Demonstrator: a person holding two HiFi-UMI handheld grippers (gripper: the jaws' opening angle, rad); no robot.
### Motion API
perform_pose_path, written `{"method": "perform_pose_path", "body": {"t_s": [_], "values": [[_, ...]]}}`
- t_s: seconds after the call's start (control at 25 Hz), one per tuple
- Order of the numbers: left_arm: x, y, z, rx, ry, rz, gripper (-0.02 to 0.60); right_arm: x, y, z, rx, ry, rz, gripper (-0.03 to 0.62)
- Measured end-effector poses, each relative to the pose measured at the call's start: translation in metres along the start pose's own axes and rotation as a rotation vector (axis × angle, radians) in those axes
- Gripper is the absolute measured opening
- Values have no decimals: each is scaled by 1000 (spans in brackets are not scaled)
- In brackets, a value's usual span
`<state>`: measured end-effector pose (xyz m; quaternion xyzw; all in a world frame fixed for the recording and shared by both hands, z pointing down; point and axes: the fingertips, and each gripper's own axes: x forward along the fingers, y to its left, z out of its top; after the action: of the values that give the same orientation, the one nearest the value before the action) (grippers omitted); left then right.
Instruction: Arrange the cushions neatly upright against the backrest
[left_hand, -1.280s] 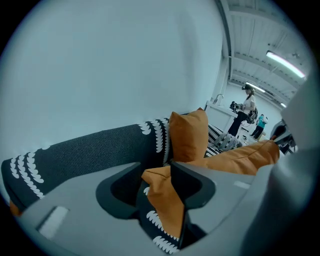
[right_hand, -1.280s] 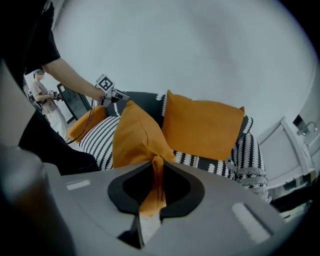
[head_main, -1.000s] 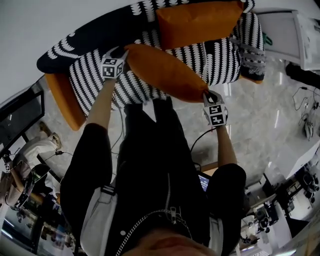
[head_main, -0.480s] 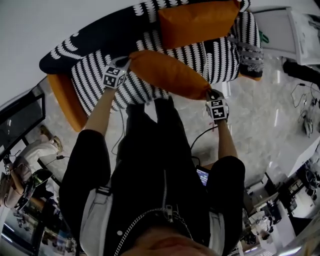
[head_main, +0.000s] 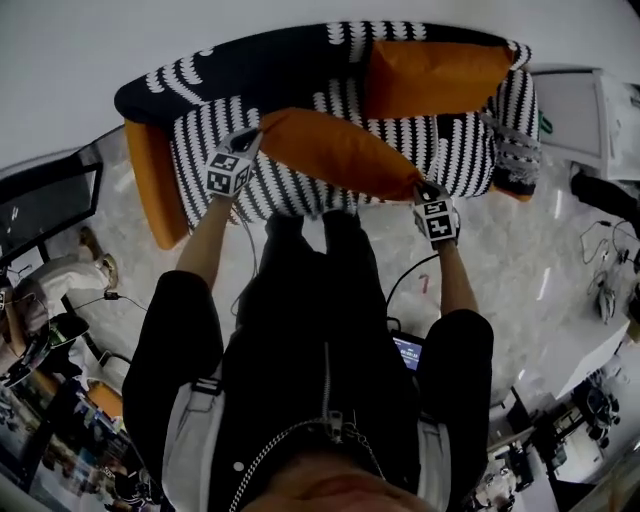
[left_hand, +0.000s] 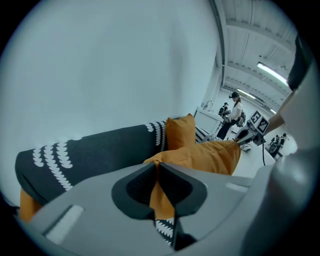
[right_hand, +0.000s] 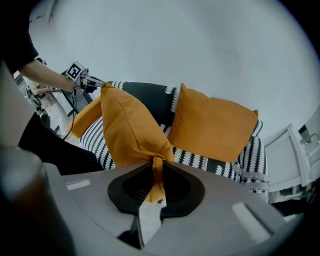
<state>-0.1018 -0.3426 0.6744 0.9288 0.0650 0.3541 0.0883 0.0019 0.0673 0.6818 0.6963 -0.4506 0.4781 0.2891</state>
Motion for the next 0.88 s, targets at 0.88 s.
{"method": "perform_pose_path", "body": {"t_s": [0.88], "values": [[-206,236,-112,-279,-53,355,34,123,183,290,-356,-40,150,41]]}}
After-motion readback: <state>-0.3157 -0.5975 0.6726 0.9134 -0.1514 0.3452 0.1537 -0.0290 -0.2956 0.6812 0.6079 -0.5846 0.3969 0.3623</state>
